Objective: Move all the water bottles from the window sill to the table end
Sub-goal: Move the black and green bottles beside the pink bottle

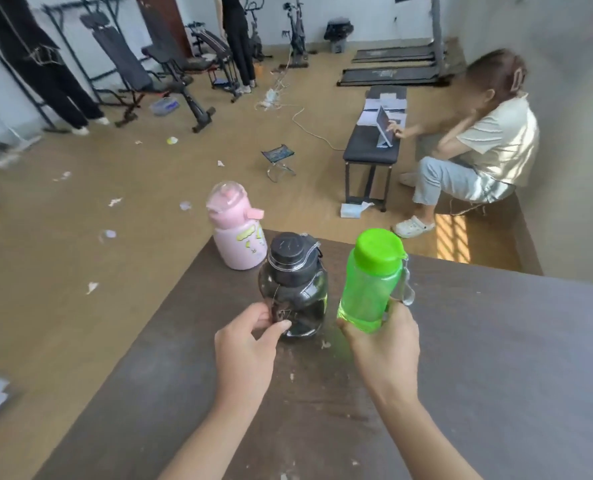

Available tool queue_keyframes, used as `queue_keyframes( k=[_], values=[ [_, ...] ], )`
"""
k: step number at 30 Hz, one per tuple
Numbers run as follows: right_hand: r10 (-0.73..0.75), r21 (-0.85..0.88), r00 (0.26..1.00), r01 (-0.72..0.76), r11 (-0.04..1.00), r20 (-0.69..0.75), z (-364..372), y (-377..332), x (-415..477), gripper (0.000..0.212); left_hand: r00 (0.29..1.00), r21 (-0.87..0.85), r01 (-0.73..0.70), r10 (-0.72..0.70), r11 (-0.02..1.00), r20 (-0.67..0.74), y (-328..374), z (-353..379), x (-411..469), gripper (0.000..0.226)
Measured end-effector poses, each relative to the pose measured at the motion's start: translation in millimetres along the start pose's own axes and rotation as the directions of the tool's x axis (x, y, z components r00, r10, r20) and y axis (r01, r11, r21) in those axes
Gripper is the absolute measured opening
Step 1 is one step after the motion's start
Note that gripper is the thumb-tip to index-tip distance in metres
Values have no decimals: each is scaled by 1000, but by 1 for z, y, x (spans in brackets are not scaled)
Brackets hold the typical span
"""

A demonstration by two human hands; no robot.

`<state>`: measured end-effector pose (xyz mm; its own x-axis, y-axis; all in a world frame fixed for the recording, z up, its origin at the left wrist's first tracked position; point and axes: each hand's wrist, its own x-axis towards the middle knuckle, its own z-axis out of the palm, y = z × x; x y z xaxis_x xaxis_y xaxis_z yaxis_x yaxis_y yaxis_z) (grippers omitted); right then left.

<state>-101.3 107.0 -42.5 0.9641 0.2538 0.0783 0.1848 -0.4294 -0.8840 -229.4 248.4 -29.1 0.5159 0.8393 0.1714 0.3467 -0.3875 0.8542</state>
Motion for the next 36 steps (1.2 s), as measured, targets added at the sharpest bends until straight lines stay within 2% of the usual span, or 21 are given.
queue_keyframes(
  k=[5, 7, 11, 14, 17, 22, 36],
  values=[
    [-85, -21, 986, 89, 996, 147, 80, -41, -18, 37, 994, 38, 75, -72, 996, -83, -46, -80, 8, 11],
    [-118, -31, 973, 126, 991, 200, 110, -48, -20, 47, 990, 46, 110, -106, 993, -97, -60, -106, 8, 12],
    [-166, -78, 935, 199, 977, 314, 158, -64, -16, 63, 981, 37, 174, -169, 984, -98, -80, -143, 5, 35],
    [-190, -99, 909, 242, 965, 370, 188, -73, -15, 67, 972, 33, 194, -187, 980, -142, -98, -160, 4, 26],
    [-201, -90, 898, 254, 963, 391, 210, -79, -18, 67, 964, -8, 218, -217, 976, -154, -113, -170, 1, 28],
    [-170, -94, 897, 227, 969, 408, 232, -76, -16, 67, 954, -43, 255, -258, 966, -152, -127, -173, 1, 16],
    [-152, -123, 902, 218, 968, 405, 230, -70, 6, 61, 977, 1, 198, -198, 980, -78, -120, -153, -1, 16]
  ],
)
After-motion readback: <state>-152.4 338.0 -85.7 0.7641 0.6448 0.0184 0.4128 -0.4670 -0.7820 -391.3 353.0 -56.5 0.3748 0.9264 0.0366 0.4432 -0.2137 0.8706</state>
